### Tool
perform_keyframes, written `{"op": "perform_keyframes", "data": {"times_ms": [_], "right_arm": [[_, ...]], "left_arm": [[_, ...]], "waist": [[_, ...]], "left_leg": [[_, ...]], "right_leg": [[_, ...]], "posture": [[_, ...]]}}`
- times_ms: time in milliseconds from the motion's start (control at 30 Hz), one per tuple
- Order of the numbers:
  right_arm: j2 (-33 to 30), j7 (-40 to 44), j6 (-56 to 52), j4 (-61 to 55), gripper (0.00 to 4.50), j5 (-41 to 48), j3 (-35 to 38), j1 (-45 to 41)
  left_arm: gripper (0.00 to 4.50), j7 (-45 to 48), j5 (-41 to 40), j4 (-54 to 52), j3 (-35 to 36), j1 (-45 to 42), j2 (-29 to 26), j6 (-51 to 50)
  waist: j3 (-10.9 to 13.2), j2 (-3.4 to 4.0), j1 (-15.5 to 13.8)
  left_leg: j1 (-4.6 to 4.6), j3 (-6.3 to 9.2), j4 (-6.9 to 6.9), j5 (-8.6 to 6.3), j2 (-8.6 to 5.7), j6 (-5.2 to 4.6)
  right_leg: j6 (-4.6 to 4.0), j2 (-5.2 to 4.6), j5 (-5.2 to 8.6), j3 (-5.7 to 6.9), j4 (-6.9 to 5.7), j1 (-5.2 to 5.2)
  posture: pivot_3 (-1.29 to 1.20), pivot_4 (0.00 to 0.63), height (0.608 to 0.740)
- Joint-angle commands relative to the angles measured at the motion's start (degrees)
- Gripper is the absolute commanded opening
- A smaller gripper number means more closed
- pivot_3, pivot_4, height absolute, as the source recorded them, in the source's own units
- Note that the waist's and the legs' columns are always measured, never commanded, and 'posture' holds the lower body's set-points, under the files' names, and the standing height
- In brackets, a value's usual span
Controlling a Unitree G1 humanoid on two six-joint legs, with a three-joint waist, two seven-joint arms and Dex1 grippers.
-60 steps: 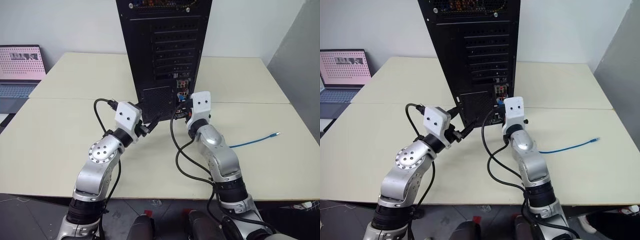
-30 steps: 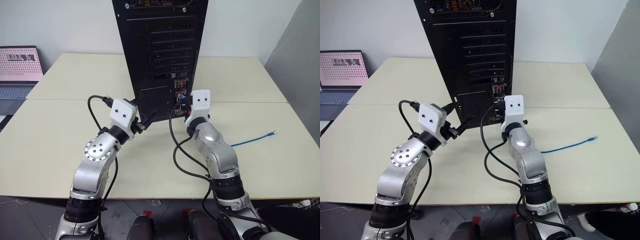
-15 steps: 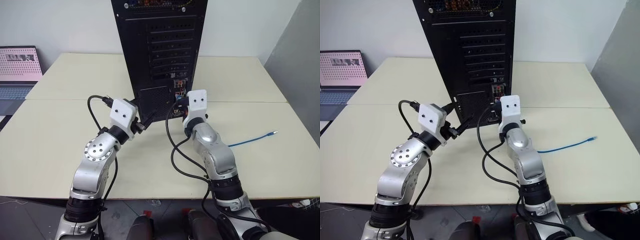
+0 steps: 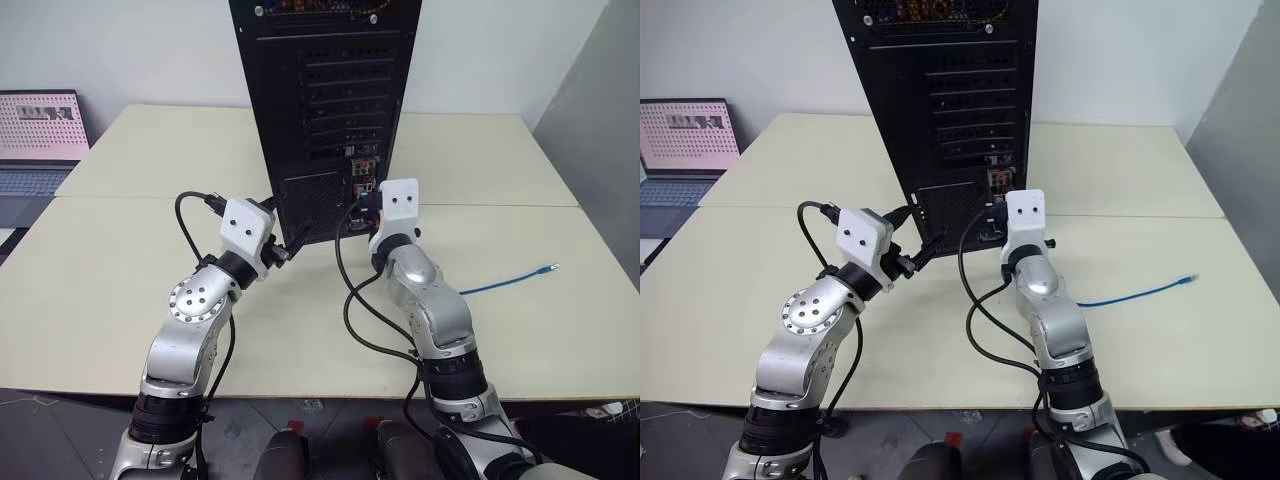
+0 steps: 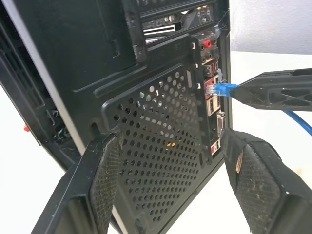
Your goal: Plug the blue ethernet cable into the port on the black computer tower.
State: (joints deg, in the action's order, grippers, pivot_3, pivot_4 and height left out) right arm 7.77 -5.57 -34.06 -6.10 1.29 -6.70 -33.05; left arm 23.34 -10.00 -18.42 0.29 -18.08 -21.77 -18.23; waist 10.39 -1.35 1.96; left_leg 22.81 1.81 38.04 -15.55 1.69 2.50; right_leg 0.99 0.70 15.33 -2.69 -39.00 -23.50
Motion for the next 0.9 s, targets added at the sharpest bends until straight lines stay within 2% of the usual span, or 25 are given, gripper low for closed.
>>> {"op": "perform_keyframes", "data": {"times_ms": [33,300,900], "right_arm": [[1.04,-0.4,0.03,-2.58,0.0,0.04,0.48,-1.41],[2.21,-0.32,1.21,0.49,0.0,-0.46,-1.29,-3.67],[4.55,-2.54,6.49,8.67,0.0,-0.02,-2.48,-10.62]], "left_arm": [[3.33,0.27,0.6,-1.24,0.49,-0.14,-0.63,1.52],[3.33,0.25,0.14,-1.36,0.48,-0.51,-0.41,0.68],[3.33,-0.2,-1.86,-4.54,1.21,-4.36,-0.95,-9.47]], "waist": [[0.0,0.0,-0.05],[0.0,0.0,-0.06],[0.0,0.0,1.42]], "left_leg": [[0.0,0.0,0.0,0.0,0.0,0.0],[0.0,-0.01,0.0,0.0,0.0,0.0],[-0.1,-0.05,0.0,0.01,0.02,0.01]], "right_leg": [[0.0,0.0,0.0,0.0,0.0,0.0],[0.0,0.0,0.0,0.0,0.0,0.0],[-0.08,0.13,-0.05,-0.06,-0.05,-0.01]], "posture": [[0.0,0.15,0.74],[0.0,0.15,0.74],[0.0,0.15,0.74]]}}
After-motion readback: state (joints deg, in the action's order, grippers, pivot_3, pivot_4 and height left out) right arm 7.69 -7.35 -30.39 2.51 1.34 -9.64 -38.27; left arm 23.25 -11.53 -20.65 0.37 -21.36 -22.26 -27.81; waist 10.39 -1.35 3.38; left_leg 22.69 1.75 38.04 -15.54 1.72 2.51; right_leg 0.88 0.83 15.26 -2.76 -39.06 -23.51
